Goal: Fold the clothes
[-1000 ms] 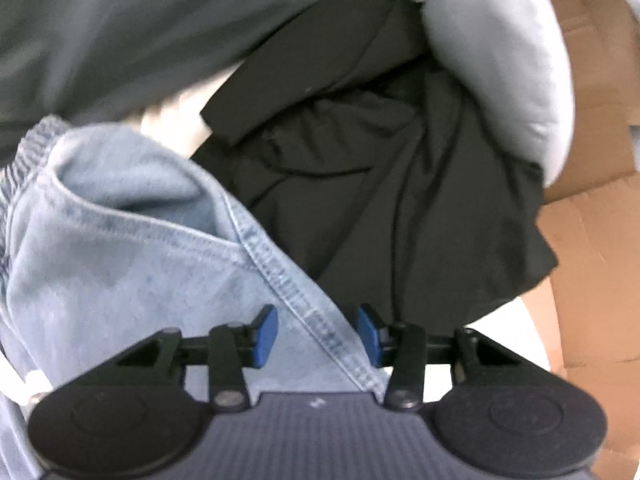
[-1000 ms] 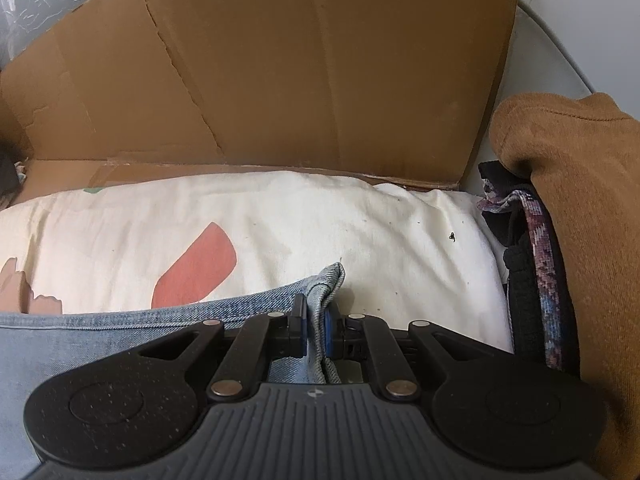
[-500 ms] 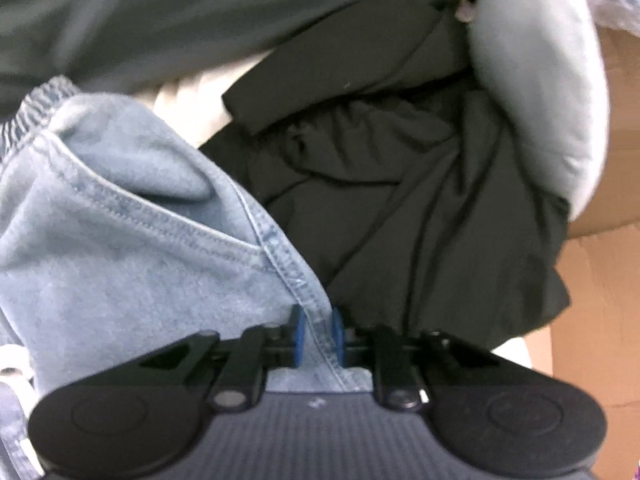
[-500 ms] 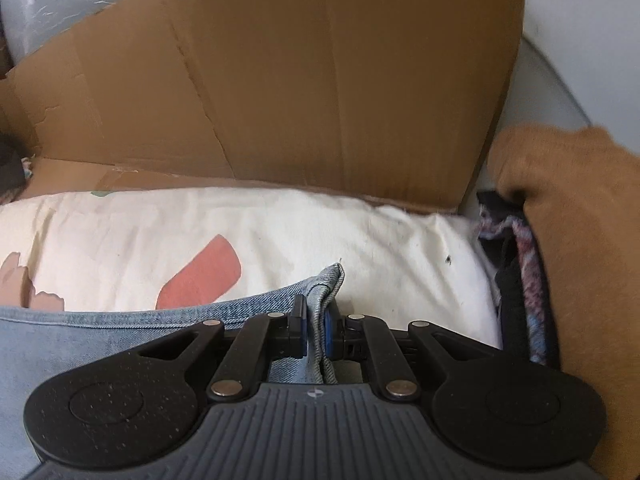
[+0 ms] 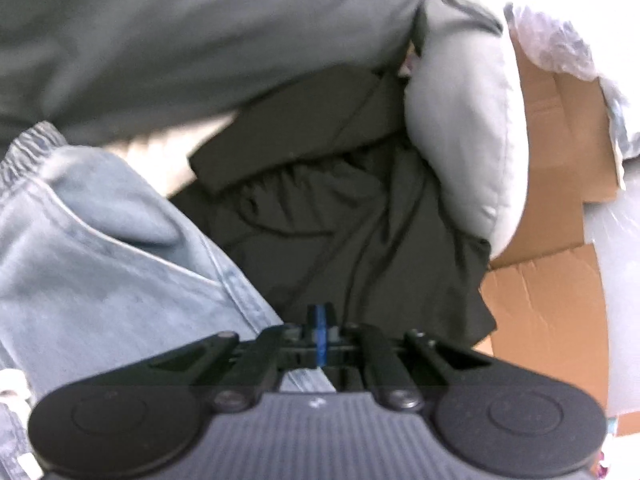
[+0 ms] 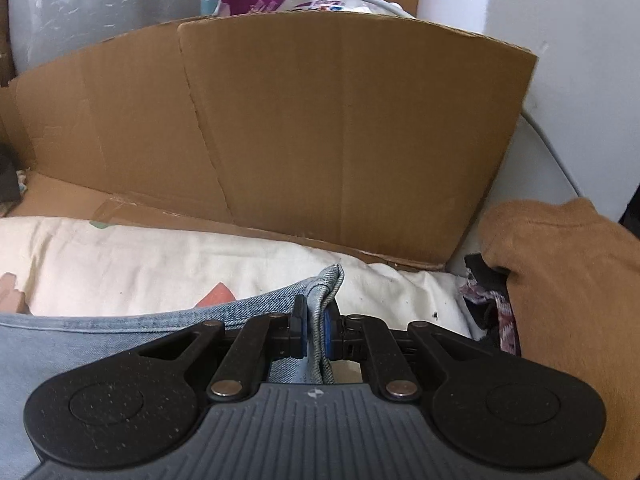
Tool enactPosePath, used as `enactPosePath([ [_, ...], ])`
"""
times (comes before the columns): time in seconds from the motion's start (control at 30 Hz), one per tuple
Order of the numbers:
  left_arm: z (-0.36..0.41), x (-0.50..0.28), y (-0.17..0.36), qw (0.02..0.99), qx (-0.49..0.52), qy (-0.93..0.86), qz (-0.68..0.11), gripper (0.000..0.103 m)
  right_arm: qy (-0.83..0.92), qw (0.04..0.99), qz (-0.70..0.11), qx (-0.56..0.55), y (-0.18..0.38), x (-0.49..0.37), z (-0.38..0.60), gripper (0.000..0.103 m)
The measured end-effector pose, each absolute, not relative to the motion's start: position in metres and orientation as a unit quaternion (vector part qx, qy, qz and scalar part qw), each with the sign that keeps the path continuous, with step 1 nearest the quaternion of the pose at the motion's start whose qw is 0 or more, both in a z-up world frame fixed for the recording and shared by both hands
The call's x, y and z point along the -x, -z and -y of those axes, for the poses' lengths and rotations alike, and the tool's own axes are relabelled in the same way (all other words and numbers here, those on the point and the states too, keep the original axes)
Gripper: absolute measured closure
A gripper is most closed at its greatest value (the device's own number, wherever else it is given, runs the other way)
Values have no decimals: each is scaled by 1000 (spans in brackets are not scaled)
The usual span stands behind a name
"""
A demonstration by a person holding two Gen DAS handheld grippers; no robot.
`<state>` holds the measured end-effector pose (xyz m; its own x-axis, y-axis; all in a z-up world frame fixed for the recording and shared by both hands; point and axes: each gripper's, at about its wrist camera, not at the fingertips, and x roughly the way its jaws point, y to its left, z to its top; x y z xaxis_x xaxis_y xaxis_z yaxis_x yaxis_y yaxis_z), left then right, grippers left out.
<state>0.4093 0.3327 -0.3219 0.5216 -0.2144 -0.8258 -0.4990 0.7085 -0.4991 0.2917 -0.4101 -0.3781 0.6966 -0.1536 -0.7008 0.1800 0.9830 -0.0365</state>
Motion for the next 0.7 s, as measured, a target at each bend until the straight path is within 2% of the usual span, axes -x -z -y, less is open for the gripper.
enactPosePath([
  [0.03, -331, -410, 325, 782, 376, -93, -488, 102, 91, 920, -380, -19, 379, -293, 410, 97],
  [0.1, -327, -409, 331, 766, 388, -99, -503, 87, 91, 919, -383, -23, 381, -294, 410, 97],
  [0.13, -325, -408, 333, 763, 389, -102, -507, 75, 91, 918, -385, -25, 383, -295, 411, 97],
  [0.2, -319, -406, 337, 758, 388, -104, -514, 72, 91, 917, -387, -26, 384, -294, 410, 97],
  [0.3, -312, -405, 346, 750, 385, -113, -525, 58, 89, 917, -389, -25, 386, -293, 410, 97],
  [0.33, -311, -406, 350, 748, 382, -121, -529, 57, 89, 916, -390, -25, 386, -292, 410, 97],
  [0.4, -312, -408, 358, 745, 383, -130, -530, 61, 89, 915, -392, -26, 387, -292, 410, 97],
  [0.47, -313, -411, 367, 741, 384, -136, -534, 70, 89, 914, -394, -27, 389, -292, 410, 97],
  [0.7, -317, -416, 379, 727, 382, -146, -551, 70, 86, 910, -405, -26, 394, -293, 410, 97],
])
